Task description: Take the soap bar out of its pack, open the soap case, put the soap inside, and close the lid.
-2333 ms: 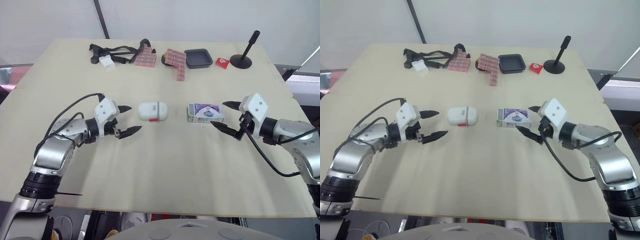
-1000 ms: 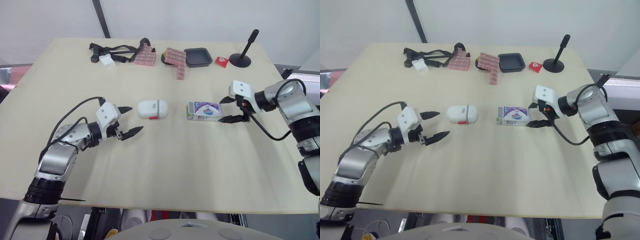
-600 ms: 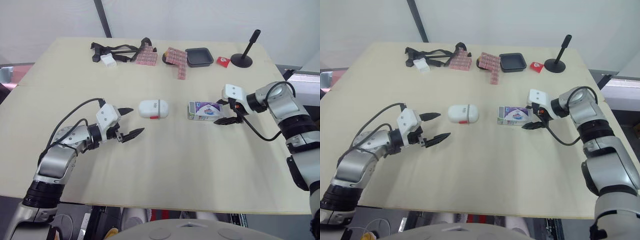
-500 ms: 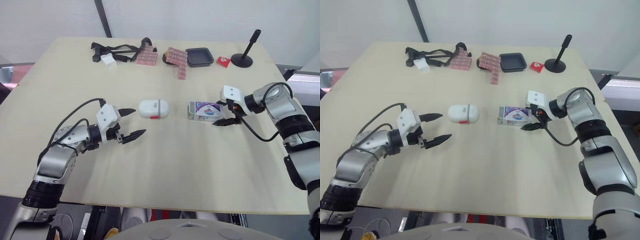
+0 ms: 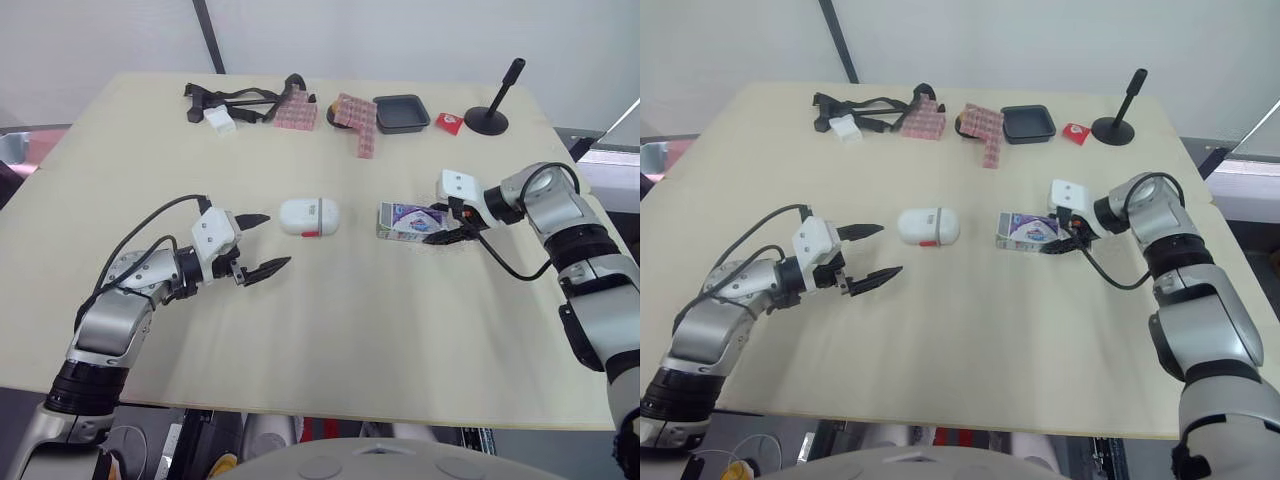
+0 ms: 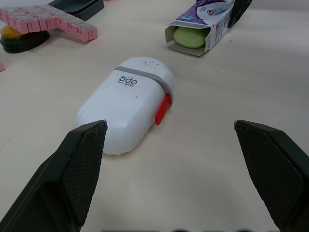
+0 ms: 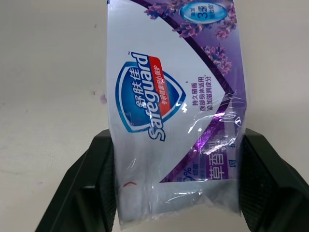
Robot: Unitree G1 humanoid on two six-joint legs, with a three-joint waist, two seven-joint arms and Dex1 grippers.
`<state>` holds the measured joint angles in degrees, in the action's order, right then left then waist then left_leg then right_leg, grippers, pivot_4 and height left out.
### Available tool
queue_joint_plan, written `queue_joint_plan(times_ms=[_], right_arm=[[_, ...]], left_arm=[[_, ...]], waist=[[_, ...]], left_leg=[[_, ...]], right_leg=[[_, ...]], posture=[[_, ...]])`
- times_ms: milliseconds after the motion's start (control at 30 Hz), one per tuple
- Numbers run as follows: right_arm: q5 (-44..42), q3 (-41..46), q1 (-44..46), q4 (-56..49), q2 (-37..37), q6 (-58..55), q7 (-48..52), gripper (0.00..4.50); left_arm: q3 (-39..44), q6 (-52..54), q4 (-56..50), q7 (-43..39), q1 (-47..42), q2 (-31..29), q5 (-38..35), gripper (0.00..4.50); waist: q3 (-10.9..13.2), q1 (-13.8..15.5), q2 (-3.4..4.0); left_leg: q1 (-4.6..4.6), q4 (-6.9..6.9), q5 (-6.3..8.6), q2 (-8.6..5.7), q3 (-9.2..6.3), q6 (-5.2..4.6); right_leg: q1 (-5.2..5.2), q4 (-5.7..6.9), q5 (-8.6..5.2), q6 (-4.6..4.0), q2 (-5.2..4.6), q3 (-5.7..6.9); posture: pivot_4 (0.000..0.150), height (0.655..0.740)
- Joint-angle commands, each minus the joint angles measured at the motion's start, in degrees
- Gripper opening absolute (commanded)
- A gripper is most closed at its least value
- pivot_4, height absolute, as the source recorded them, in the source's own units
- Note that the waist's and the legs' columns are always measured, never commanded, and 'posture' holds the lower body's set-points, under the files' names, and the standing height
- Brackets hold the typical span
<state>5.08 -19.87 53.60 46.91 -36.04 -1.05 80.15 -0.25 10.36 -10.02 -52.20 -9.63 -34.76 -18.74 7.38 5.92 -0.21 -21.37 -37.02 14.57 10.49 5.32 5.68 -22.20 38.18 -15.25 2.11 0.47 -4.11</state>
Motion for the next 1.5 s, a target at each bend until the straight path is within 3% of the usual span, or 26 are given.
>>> queue_joint_plan(times_ms=[33, 467, 733, 933, 1400, 1500], right_arm=[[1.62, -0.34, 0.54, 0.8, -0.8, 1.53, 0.95, 2.58], [5.42, -0.61, 1.58, -1.73, -2.38, 2.31, -1.32, 2.58], [7.85, -1.75, -1.75, -23.64, -8.76, -10.76, 4.33, 2.58], [8.26, -2.37, -2.01, -33.53, -10.39, -19.46, 7.31, 2.58], [9.59, -5.91, -2.5, -37.07, -12.17, -24.25, 8.89, 2.58], [11.95, -6.43, 0.3, -31.56, -10.89, -21.5, 4.59, 2.58]], left_arm=[[1.41, -1.45, -0.8, 0.54, 0.21, -0.32, 0.23, 4.5], [0.88, -2.59, 0.28, 1.1, -0.09, 0.14, 0.84, 4.5], [0.43, -2.97, 0.98, 0.78, -0.34, 0.26, 0.95, 4.5], [-0.22, -3.16, 1.79, 0.41, -1.25, 0.8, 0.98, 4.5], [-0.56, -3.37, 3.21, -0.08, -2.63, 1.86, 1.44, 4.5], [-0.76, -3.55, 3.4, -0.2, -2.73, 1.92, 1.68, 4.5]], waist=[[0.0, 0.04, 0.0], [-0.02, 0.29, -0.01], [-0.01, 0.53, 0.01], [0.0, 0.16, 0.02], [0.0, 0.4, 0.02], [0.0, 0.2, 0.02]], left_leg=[[0.0, 0.0, 0.0, 0.0, 0.0, 0.0], [-0.01, -0.11, -0.01, 0.0, 0.0, -0.02], [-0.05, -0.12, -0.01, 0.01, 0.0, -0.02], [-0.04, -0.12, -0.01, 0.08, 0.02, -0.01], [-0.04, -0.13, -0.02, 0.07, 0.05, -0.01], [-0.03, -0.14, -0.02, 0.08, 0.06, -0.01]], right_leg=[[0.0, 0.0, 0.0, 0.0, 0.0, 0.0], [0.0, 0.09, 0.0, 0.0, -0.05, 0.0], [-0.03, 0.06, 0.0, 0.0, 0.03, -0.03], [-0.12, 0.13, 0.0, 0.0, -0.05, -0.05], [-0.23, 0.18, 0.0, 0.0, 0.02, -0.13], [-0.23, 0.23, 0.0, 0.0, -0.04, -0.12]], posture=[[0.15, 0.74], [0.15, 0.74], [0.15, 0.74], [0.15, 0.74], [0.15, 0.74], [0.15, 0.74]])
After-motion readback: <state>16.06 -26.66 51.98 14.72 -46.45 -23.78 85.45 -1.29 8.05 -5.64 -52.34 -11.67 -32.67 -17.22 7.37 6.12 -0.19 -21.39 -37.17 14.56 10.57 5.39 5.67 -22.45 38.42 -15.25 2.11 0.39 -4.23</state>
